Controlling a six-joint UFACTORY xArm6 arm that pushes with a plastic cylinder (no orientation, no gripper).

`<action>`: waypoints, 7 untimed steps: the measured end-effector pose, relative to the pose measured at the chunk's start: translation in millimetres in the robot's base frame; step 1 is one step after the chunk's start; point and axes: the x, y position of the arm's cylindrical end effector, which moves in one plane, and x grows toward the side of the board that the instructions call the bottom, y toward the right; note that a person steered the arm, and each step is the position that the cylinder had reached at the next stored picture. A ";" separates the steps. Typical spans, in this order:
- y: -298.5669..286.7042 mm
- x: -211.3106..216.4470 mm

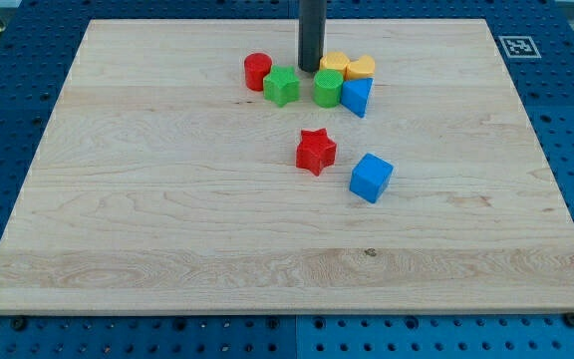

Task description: Separate the blue triangle and the yellow heart

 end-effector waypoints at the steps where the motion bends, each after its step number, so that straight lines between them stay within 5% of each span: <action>1: 16.3 18.3; 3: -1.1 5.9; 5: 14.1 -67.0; 7: 173.9 -63.2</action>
